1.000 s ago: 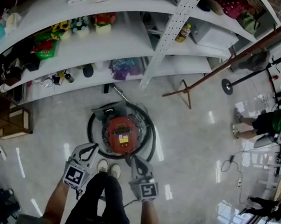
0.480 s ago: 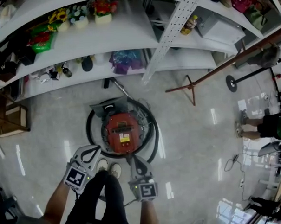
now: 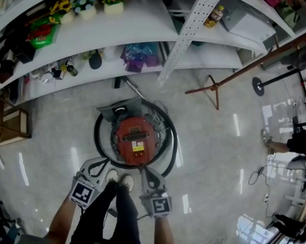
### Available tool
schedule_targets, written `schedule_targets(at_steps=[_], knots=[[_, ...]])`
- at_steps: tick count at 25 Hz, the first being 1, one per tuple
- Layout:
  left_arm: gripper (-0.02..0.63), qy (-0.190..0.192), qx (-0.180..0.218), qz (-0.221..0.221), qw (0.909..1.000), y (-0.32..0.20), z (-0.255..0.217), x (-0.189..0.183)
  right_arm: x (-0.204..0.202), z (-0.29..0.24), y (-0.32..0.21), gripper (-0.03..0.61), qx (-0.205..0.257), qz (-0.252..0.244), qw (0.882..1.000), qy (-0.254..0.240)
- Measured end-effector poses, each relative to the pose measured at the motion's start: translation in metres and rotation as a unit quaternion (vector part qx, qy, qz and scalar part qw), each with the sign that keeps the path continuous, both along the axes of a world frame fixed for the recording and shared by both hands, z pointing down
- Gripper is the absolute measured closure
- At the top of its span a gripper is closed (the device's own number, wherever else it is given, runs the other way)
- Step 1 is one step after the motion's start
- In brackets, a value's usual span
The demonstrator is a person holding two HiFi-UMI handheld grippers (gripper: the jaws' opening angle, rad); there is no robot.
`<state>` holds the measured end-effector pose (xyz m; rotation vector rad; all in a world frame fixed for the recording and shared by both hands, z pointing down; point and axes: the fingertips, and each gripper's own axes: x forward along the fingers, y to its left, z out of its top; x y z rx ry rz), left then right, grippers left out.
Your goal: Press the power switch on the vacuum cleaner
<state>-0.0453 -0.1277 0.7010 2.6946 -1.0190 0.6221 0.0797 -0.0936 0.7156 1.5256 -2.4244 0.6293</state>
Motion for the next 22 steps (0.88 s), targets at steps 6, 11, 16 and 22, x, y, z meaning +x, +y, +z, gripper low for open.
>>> schedule_targets(at_steps=[6,11,16,22], knots=[[0.605,0.000,0.001,0.003,1.0000,0.000,0.017,0.001,0.000,0.025,0.000,0.567,0.000,-0.003,1.000,0.003],[0.605,-0.001,0.002,0.004,1.0000,0.001,0.030,0.002,0.005,0.046,-0.003,0.567,-0.004,0.010,1.000,0.000],[0.605,-0.003,0.002,0.017,0.9999,0.007,0.033,0.007,0.010,0.071,-0.008,0.566,-0.003,0.007,1.000,0.005],[0.606,-0.008,-0.001,0.025,0.9997,0.012,0.038,0.009,0.011,0.092,-0.017,0.567,-0.001,0.008,1.000,0.003]])
